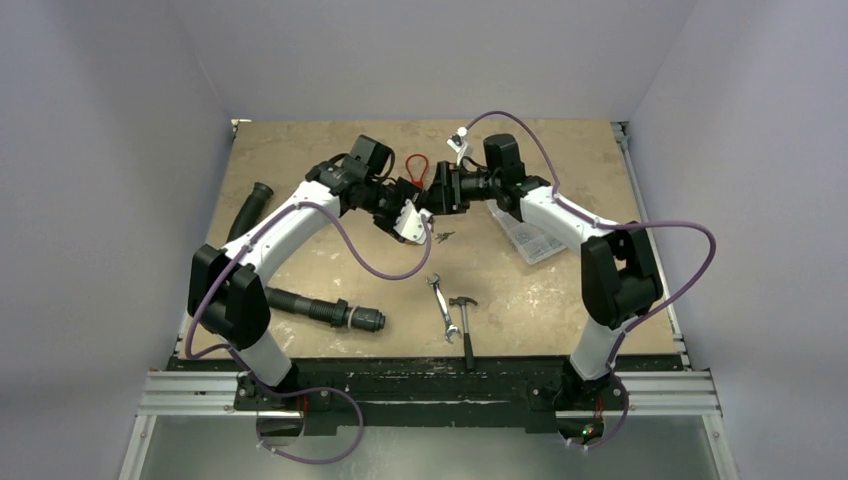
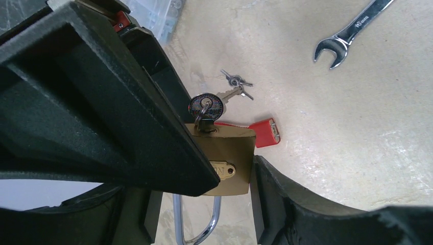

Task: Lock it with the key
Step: Pick up the lock from the center of the board.

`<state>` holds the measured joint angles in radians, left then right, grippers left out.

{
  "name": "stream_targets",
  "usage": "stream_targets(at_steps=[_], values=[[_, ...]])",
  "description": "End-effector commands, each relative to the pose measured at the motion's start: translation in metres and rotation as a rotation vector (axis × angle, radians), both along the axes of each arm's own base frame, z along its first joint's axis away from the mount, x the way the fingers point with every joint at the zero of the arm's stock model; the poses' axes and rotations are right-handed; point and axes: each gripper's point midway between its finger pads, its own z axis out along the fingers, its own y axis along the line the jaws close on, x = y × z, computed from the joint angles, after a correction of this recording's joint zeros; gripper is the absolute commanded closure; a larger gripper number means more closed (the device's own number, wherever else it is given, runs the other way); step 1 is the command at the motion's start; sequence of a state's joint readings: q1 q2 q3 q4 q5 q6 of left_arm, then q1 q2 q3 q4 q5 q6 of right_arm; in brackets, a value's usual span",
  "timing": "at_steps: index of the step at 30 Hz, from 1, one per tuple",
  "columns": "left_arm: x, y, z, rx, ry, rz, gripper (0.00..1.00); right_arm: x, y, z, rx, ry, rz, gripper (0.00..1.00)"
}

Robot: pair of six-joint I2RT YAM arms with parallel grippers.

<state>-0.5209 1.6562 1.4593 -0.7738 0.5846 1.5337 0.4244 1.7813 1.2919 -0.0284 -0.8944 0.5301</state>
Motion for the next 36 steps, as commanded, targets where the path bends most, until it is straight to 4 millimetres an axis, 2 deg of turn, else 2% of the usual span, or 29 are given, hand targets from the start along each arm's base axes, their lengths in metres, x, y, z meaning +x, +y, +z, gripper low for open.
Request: stream_targets(at_steps=[1,9,12,14,17,19,23,26,31,36], values=[[0.009,-0.019,0.060,-0.118,-0.138,-0.014,1.00,0.004,0.008,0.028,0.060,-0.071,0.026,0.23],[0.012,-0.025,0.068,-0.144,-0.130,0.009,1.00,0.001,0.008,0.027,0.067,-0.067,0.036,0.64],[0.013,-0.024,0.069,-0.146,-0.130,0.017,1.00,-0.001,0.009,0.028,0.073,-0.064,0.049,0.83],[0.013,-0.023,0.070,-0.148,-0.128,0.026,1.00,-0.004,0.009,0.031,0.089,-0.058,0.064,1.00],[0.015,-0.023,0.077,-0.182,-0.105,0.082,0.83,-0.006,0.006,0.037,0.102,-0.075,0.070,1.00],[0.016,-0.018,0.081,-0.202,-0.075,0.138,0.61,-0.006,0.001,0.044,0.112,-0.106,0.067,1.00],[0.018,0.001,0.099,-0.297,0.042,0.249,0.30,0.000,-0.015,0.060,0.151,-0.176,0.046,1.00],[0.015,0.016,0.118,-0.389,0.156,0.296,0.22,0.007,-0.030,0.069,0.181,-0.194,0.020,1.00],[0.004,0.023,0.139,-0.483,0.320,0.377,0.15,0.015,-0.047,0.081,0.202,-0.237,0.009,1.00],[0.019,0.032,0.163,-0.690,0.656,0.548,0.14,0.003,-0.051,0.106,0.225,-0.385,0.062,1.00]])
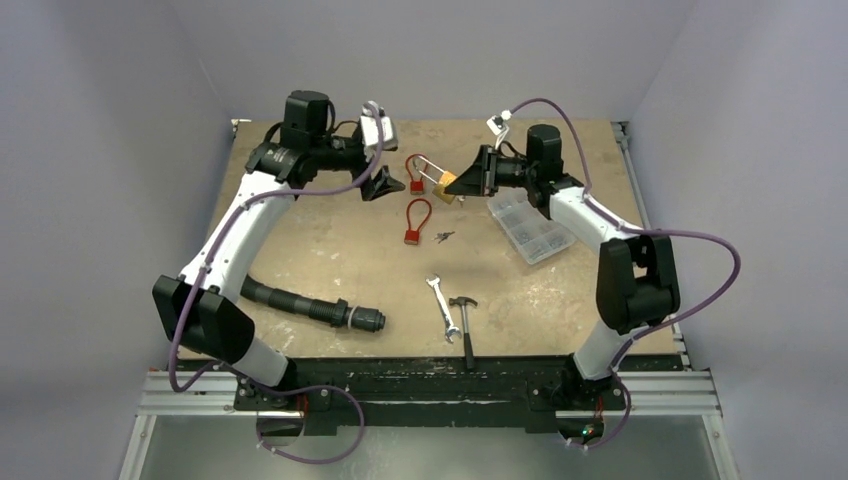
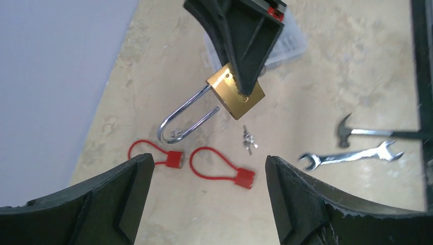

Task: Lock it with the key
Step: Pick up the lock from the center of the board, then lock the lock.

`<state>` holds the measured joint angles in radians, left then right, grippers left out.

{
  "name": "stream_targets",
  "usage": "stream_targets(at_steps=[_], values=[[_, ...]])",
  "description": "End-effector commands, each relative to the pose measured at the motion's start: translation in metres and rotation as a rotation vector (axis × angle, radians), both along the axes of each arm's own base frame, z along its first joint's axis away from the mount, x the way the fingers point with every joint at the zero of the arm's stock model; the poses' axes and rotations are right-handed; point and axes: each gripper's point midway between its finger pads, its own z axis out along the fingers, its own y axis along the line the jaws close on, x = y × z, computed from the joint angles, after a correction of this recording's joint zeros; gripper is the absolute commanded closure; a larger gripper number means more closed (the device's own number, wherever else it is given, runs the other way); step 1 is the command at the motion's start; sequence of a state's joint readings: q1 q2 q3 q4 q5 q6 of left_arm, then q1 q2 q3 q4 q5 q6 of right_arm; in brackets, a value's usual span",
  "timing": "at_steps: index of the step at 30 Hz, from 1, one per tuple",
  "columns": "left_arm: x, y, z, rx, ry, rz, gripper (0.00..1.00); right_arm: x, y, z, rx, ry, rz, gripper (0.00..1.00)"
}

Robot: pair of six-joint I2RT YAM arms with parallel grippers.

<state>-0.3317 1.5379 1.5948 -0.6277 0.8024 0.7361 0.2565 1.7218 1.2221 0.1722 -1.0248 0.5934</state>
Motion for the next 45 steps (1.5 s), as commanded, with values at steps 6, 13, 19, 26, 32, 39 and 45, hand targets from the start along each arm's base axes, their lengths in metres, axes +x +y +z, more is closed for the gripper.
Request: stream_targets(at_steps=[6,13,19,26,32,39,45], values=[[0.014,0.009,0.056,-0.379,0.340,0.085,0.20,-0.054,0.000,0.110,0.127,-0.449,0.183,1.00],[0.001,0.007,0.054,-0.352,0.277,0.004,0.21,-0.080,-0.005,0.132,0.140,-0.547,0.234,1.00],[-0.034,-0.017,0.070,-0.364,0.300,-0.109,0.24,-0.086,-0.008,0.139,0.104,-0.629,0.250,1.00],[-0.059,-0.037,0.074,-0.384,0.363,-0.159,0.49,-0.090,-0.009,0.146,0.098,-0.672,0.270,1.00],[-0.065,-0.040,0.072,-0.391,0.414,-0.165,0.55,-0.095,-0.010,0.158,0.103,-0.724,0.276,1.00],[-0.068,-0.042,0.068,-0.387,0.444,-0.165,0.60,-0.098,-0.011,0.166,0.104,-0.754,0.272,1.00],[-0.076,-0.045,0.070,-0.392,0.471,-0.201,0.90,-0.092,-0.013,0.168,0.077,-0.801,0.237,1.00]])
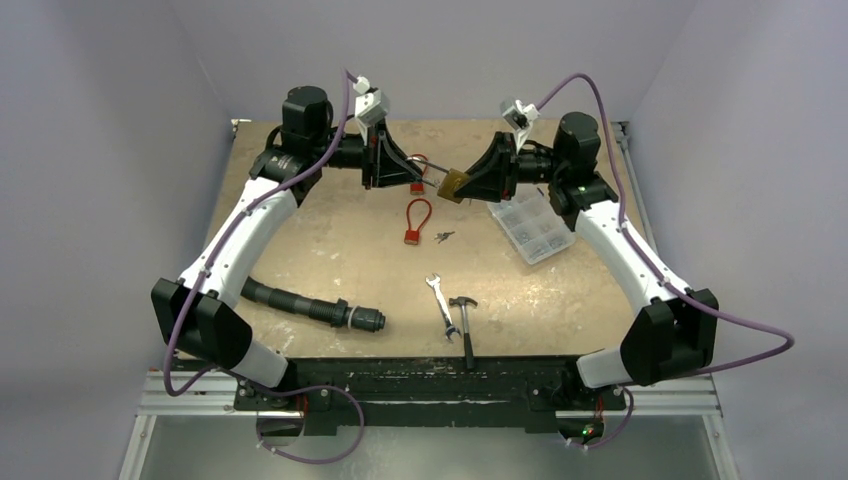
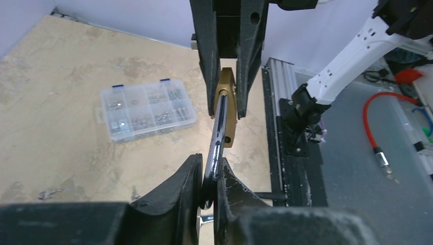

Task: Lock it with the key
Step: Lock the lock.

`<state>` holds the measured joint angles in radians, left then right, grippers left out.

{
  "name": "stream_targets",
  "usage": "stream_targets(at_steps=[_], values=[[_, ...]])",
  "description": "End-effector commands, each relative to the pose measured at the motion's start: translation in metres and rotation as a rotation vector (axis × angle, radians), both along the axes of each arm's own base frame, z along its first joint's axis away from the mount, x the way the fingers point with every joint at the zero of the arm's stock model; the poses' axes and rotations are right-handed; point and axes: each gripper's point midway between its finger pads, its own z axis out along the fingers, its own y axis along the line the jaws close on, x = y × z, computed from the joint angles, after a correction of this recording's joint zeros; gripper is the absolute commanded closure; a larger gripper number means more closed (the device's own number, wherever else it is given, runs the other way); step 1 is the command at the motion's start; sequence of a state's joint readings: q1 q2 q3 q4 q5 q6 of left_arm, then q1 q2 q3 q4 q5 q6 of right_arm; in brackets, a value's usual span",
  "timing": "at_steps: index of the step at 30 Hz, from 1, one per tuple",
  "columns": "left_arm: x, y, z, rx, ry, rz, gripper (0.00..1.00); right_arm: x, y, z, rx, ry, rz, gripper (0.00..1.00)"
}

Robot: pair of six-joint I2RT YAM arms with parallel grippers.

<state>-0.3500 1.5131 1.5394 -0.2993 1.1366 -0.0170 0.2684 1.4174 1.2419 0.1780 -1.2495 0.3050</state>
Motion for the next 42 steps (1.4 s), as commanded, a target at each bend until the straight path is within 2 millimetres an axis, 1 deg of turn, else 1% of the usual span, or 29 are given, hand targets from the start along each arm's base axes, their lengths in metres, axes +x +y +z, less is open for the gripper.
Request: stream_targets(at_steps=[1,2,7,14,21,24,27,29,31,35,36,39,42], values=[[-0.019,-0.003,0.015,-0.034,-0.018,-0.066,0.95,-0.008,-0.004,0.047,0.030,-0.217,-0.026,1.00],[-0.021,-0.004,0.015,-0.033,-0.014,-0.070,1.00,-0.007,-0.004,0.048,0.029,-0.226,-0.032,1.00],[-0.027,-0.009,0.009,-0.028,0.011,-0.091,1.00,-0.006,-0.003,0.058,0.038,-0.282,-0.034,1.00],[-0.036,-0.026,0.000,-0.019,0.034,-0.125,1.00,-0.016,0.008,0.068,0.054,-0.316,0.001,1.00],[-0.045,-0.035,-0.013,-0.003,0.087,-0.157,1.00,-0.015,0.015,0.077,0.055,-0.379,-0.011,1.00],[-0.048,-0.039,-0.017,0.002,0.104,-0.169,1.00,-0.018,0.019,0.077,0.056,-0.385,0.009,1.00],[-0.055,-0.046,-0.022,0.008,0.117,-0.200,1.00,-0.020,0.025,0.074,0.052,-0.387,0.020,1.00],[-0.059,-0.049,-0.024,0.012,0.139,-0.219,1.00,-0.015,0.029,0.071,0.020,-0.425,-0.009,1.00],[-0.062,-0.051,-0.026,0.015,0.148,-0.227,1.00,-0.010,0.031,0.073,0.001,-0.501,-0.038,1.00],[-0.064,-0.054,-0.030,0.025,0.182,-0.236,1.00,-0.002,0.029,0.074,-0.009,-0.521,-0.082,1.00],[-0.065,-0.054,-0.030,0.029,0.192,-0.238,1.00,-0.001,0.029,0.071,-0.020,-0.507,-0.089,1.00],[-0.066,-0.053,-0.031,0.034,0.196,-0.241,1.00,-0.007,0.029,0.072,-0.008,-0.505,-0.064,1.00],[-0.065,-0.057,-0.032,0.031,0.163,-0.230,1.00,-0.018,0.032,0.074,0.031,-0.479,-0.007,1.00]])
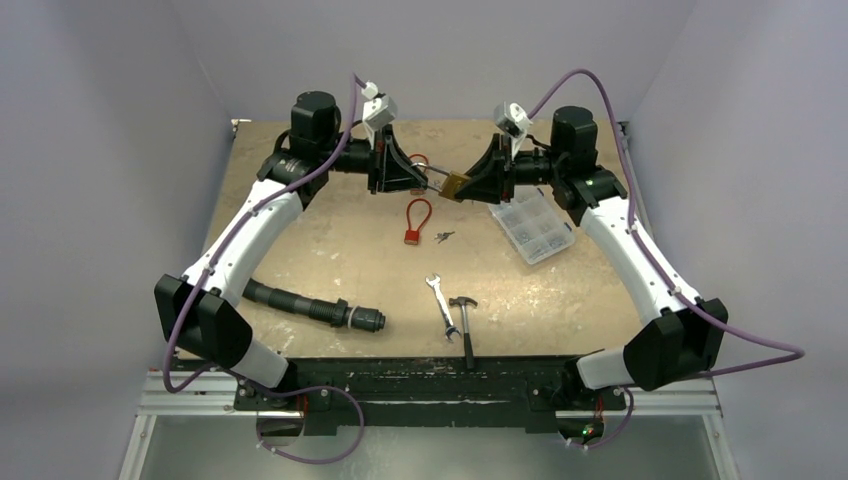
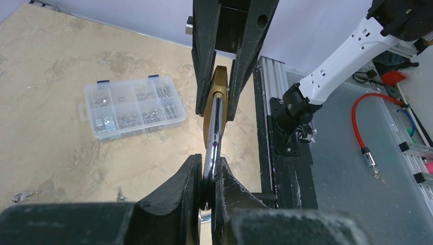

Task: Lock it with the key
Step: Lock the lock.

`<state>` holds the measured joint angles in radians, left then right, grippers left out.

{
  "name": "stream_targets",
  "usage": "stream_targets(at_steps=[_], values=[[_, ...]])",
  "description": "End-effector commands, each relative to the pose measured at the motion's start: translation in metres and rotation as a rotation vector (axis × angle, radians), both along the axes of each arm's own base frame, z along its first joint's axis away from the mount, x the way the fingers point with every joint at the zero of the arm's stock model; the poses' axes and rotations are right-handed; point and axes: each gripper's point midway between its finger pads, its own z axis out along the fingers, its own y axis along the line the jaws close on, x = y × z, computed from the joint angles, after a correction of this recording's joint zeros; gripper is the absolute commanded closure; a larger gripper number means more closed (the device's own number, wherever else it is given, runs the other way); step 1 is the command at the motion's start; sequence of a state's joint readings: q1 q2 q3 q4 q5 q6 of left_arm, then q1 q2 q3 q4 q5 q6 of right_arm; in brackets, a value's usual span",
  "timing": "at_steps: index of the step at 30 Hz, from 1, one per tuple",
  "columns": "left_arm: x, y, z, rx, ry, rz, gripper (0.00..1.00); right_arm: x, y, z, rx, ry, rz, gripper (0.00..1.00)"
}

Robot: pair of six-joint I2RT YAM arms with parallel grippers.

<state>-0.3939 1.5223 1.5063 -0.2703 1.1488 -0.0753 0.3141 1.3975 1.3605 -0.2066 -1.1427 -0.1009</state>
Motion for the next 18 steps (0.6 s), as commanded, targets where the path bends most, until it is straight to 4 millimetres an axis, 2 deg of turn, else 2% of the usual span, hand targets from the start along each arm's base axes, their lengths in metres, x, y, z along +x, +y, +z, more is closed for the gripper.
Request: stream_targets(at_steps=[1,8,12,18], values=[[-0.052,-0.044,-0.023,0.027,0.080,-0.186,1.00,-0.022,0.030,0.081,0.155,-0.287,0.078,1.00],[-0.059,-0.063,-0.039,0.039,0.075,-0.237,1.00,-0.041,0.044,0.111,0.277,-0.272,0.163,1.00],[-0.064,-0.071,-0.042,0.033,0.082,-0.262,1.00,-0.043,0.049,0.123,0.317,-0.266,0.184,1.00],[-0.063,-0.080,-0.036,0.001,0.075,-0.264,1.00,-0.046,0.054,0.115,0.318,-0.246,0.206,1.00]])
